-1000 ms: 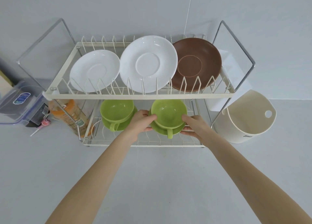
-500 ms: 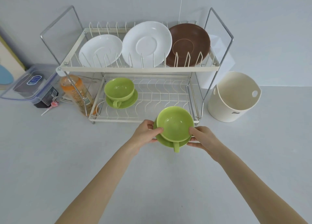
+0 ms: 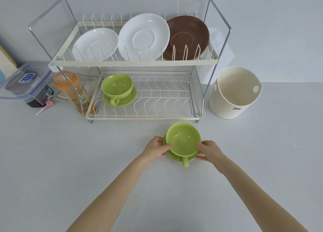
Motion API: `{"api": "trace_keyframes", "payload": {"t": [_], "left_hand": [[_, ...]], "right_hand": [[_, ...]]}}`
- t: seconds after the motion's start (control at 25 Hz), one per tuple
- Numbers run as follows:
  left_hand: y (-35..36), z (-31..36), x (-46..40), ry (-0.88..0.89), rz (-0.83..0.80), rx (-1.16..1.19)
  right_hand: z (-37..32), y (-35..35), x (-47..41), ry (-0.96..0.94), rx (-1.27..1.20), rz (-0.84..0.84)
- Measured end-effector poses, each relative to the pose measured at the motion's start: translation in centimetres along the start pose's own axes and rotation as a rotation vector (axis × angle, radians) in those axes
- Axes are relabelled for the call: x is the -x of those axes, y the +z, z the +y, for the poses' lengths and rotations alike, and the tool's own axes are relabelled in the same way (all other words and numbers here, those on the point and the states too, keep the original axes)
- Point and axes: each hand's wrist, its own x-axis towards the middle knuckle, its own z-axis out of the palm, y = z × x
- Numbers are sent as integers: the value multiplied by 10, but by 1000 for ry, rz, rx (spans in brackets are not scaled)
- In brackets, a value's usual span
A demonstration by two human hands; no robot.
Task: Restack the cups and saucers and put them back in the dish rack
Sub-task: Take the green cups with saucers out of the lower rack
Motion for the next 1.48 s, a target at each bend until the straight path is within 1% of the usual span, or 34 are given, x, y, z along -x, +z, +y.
{"api": "trace_keyframes", "payload": {"t": [0.16,0.28,0.36,0.48,0.56,0.64,0.76,0.88,1.04,1.28,1.48], "left_hand": [[0,2,-7,-16,13,-159],[-2,3,-11,-7,-4,-297],[-2,3,-14,5,-3,-403],[-1,5,-12,38,-7,-583],[-5,8,-8,77,30,-694],[-15,15,-2,135,90,-755],[-36,28,8,226,180,-955],[-61,40,15,314,260,-1063],[-93,50,18,397,352,-1065],[-141,59,15,359,429,-1059],[-174,68,2,315,472,-884]], "right_hand": [[0,-1,-3,-1,32,44],[-1,-1,-1,-2,148,67],[-4,-1,3,-55,259,86],[-12,-1,11,-204,431,144],[-18,0,15,-290,480,159],[-26,4,16,-338,507,159],[-41,11,17,-348,597,166],[-56,23,16,-384,642,206],[-79,42,17,-500,699,199],[-117,80,8,-539,687,124],[-143,112,-9,-513,653,60]]}}
